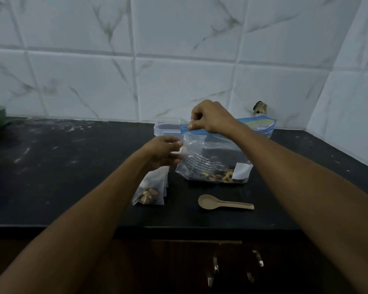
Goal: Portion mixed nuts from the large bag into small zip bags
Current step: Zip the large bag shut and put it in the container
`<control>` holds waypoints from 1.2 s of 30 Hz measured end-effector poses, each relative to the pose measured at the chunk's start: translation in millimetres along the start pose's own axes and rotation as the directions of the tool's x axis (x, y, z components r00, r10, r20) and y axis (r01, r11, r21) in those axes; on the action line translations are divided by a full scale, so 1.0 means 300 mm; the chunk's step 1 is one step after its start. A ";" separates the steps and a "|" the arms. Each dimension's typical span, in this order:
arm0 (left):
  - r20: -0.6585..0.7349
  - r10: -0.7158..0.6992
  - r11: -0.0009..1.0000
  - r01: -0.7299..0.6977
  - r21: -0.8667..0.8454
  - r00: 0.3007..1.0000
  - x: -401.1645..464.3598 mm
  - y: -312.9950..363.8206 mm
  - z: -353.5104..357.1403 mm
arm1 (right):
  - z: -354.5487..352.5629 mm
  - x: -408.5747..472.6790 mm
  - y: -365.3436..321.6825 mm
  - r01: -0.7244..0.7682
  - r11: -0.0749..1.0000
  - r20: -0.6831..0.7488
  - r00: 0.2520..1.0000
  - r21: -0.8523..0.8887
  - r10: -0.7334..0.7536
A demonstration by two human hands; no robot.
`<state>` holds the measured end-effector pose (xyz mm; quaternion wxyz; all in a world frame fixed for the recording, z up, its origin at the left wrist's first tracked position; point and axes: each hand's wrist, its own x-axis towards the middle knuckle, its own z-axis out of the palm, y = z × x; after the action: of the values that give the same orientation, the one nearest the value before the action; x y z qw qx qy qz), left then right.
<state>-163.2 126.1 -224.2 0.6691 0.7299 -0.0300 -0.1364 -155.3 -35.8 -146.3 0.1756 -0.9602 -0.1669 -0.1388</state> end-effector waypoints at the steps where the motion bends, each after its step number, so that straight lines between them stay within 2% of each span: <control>1: -0.003 0.000 0.996 0.001 0.095 1.000 0.008 -0.003 0.014 | -0.001 0.002 0.000 0.001 1.000 -0.003 1.000 0.019 -0.001; 3: -0.061 0.043 0.967 -0.026 0.254 0.997 0.022 -0.013 0.047 | 0.003 0.005 0.000 0.004 0.999 0.010 1.000 0.040 -0.004; 6: -0.151 0.132 0.941 -0.077 0.328 0.980 0.045 -0.045 0.076 | -0.016 0.006 0.000 0.027 0.998 0.031 0.999 0.060 -0.029; 11: -0.192 0.202 0.900 -0.104 0.423 0.960 0.076 -0.058 0.068 | -0.131 0.018 0.023 0.021 0.980 -0.107 0.994 0.200 0.001; 15: -0.142 0.137 0.853 -0.044 0.520 0.980 0.075 -0.024 0.063 | -0.138 -0.007 0.047 0.029 0.990 -0.107 0.994 0.138 -0.014; 17: -0.132 0.086 0.869 -0.009 0.495 0.987 0.071 -0.013 0.049 | -0.144 -0.042 0.081 0.023 0.992 -0.205 0.979 0.121 0.002; 19: -0.167 0.144 0.887 -0.052 0.460 0.975 0.066 0.006 0.026 | -0.160 -0.097 0.147 -0.021 0.974 -0.434 0.893 0.228 0.121; 20: -0.225 0.239 0.872 -0.106 0.478 0.945 0.063 0.021 0.018 | -0.162 -0.130 0.191 -0.045 0.951 -0.549 0.808 0.305 0.214; 21: -0.303 0.371 0.833 -0.170 0.527 0.878 0.055 0.041 0.016 | -0.159 -0.167 0.237 -0.065 0.919 -0.630 0.709 0.388 0.316; 23: -0.401 0.655 0.688 -0.286 0.667 0.640 0.028 0.098 0.035 | -0.128 -0.234 0.316 -0.091 0.825 -0.667 0.542 0.558 0.511; 24: -0.379 0.766 0.594 -0.344 0.728 0.520 0.008 0.132 0.061 | -0.102 -0.260 0.349 -0.088 0.763 -0.634 0.500 0.640 0.590; 26: -0.219 0.913 0.364 -0.440 0.821 0.345 -0.016 0.196 0.139 | -0.039 -0.301 0.404 -0.069 0.632 -0.519 0.504 0.772 0.690; 28: 0.005 0.962 0.125 -0.459 0.880 0.272 -0.015 0.236 0.229 | 0.026 -0.330 0.436 -0.067 0.523 -0.396 0.573 0.849 0.717; 29: 0.107 0.954 0.034 -0.456 0.889 0.279 -0.008 0.247 0.275 | 0.054 -0.343 0.444 -0.089 0.501 -0.348 0.616 0.861 0.707; 31: 0.267 0.882 -0.072 -0.448 0.891 0.389 0.007 0.266 0.364 | 0.095 -0.360 0.452 -0.162 0.495 -0.261 0.689 0.854 0.676; 33: 0.345 0.783 -0.122 -0.417 0.901 0.518 0.033 0.278 0.438 | 0.119 -0.360 0.453 -0.216 0.464 -0.175 0.728 0.859 0.663; 36: 0.354 0.697 -0.116 -0.389 0.914 0.624 0.080 0.303 0.507 | 0.133 -0.350 0.452 -0.236 0.424 -0.106 0.760 0.875 0.641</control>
<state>-164.0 -36.1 -148.9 0.0442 0.8965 -0.3245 0.2984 -192.0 -168.7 -255.9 0.6629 -0.7157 0.0959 -0.1978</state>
